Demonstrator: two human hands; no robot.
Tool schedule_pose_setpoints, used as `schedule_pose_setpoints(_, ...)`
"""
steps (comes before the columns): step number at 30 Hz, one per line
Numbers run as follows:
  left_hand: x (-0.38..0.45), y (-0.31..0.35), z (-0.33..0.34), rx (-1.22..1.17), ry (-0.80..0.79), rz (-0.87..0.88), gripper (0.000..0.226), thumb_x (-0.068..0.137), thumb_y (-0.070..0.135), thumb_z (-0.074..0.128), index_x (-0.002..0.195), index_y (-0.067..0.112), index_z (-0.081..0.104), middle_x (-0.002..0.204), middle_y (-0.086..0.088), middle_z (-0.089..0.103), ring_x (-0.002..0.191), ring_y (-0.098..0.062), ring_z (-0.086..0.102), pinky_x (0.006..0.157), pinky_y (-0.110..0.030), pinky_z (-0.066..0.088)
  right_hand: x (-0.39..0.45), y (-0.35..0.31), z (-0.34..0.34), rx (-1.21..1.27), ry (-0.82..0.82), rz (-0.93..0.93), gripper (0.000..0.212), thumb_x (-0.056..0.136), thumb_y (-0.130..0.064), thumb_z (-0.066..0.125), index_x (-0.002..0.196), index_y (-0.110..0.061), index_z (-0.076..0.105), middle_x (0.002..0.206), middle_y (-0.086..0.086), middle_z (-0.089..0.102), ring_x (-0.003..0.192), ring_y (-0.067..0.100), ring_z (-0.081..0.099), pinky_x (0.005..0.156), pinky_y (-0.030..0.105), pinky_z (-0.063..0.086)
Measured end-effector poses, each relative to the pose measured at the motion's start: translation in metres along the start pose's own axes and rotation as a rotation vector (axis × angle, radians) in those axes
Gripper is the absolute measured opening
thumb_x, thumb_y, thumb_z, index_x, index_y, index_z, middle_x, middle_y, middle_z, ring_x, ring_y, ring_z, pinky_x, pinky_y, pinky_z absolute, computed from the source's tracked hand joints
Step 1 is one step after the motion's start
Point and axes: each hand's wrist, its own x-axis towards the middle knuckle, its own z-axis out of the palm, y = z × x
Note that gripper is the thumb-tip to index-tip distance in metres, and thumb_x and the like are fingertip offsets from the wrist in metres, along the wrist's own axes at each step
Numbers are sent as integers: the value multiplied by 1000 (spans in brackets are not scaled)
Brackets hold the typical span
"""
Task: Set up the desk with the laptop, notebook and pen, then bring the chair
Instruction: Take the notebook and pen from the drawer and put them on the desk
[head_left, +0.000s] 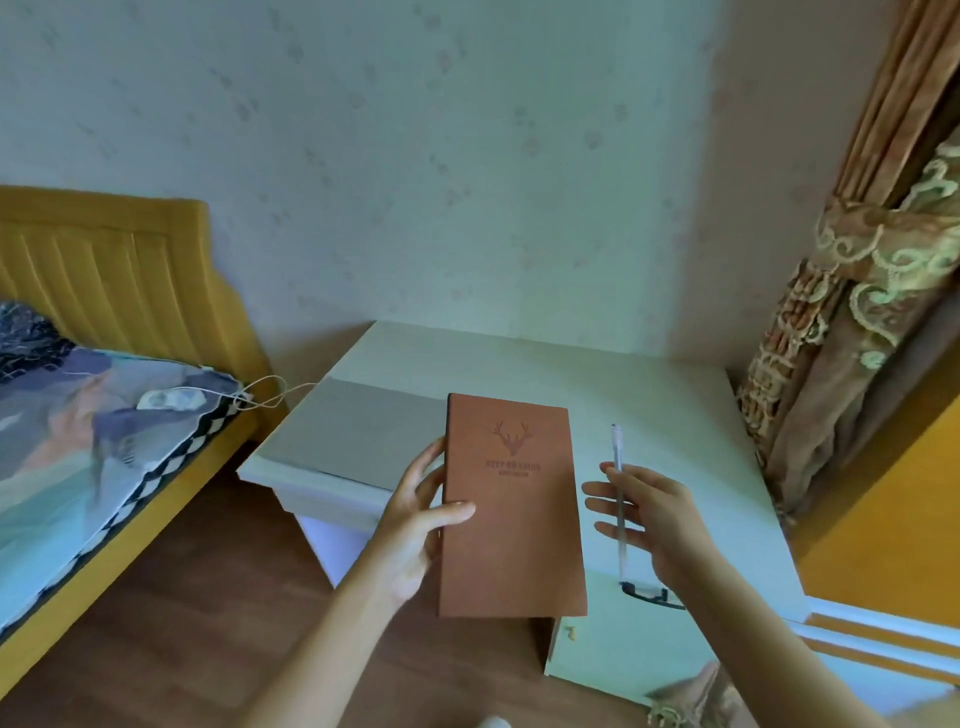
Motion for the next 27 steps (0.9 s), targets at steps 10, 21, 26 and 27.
schedule_pose_setpoints(10, 220, -55, -2, 2, -19, -287, 71, 74, -15, 66, 123, 35, 55, 121, -1, 66, 104, -24, 67, 85, -45, 52, 183, 30, -10, -70, 247, 180, 15, 88, -19, 62, 97, -7, 66, 84, 15, 74, 76, 27, 70, 75, 44, 56)
schedule_pose_setpoints(21, 320, -142, -6, -6, 2, -564, 78, 69, -13, 71, 126, 38, 51, 129, 3, 59, 107, -16, 65, 83, -39, 54, 287, 75, -17, -86, 341, 397, 13, 90, -17, 59, 96, -7, 65, 85, 17, 72, 72, 26, 67, 66, 37, 54)
schedule_pose_setpoints(26, 328, -164, -12, 15, 36, -606, 76, 72, -15, 69, 127, 34, 51, 118, -1, 66, 104, -19, 66, 83, -35, 52, 302, 94, -22, -135, 367, 459, 14, 90, -16, 57, 96, -6, 65, 80, 15, 71, 67, 25, 66, 60, 32, 51)
schedule_pose_setpoints(27, 329, -167, -14, 31, 48, -604, 75, 72, -15, 70, 127, 33, 51, 116, -3, 68, 103, -20, 66, 84, -35, 52, 304, 98, -22, -150, 371, 467, 14, 90, -16, 57, 96, -6, 65, 79, 14, 72, 66, 24, 66, 59, 31, 51)
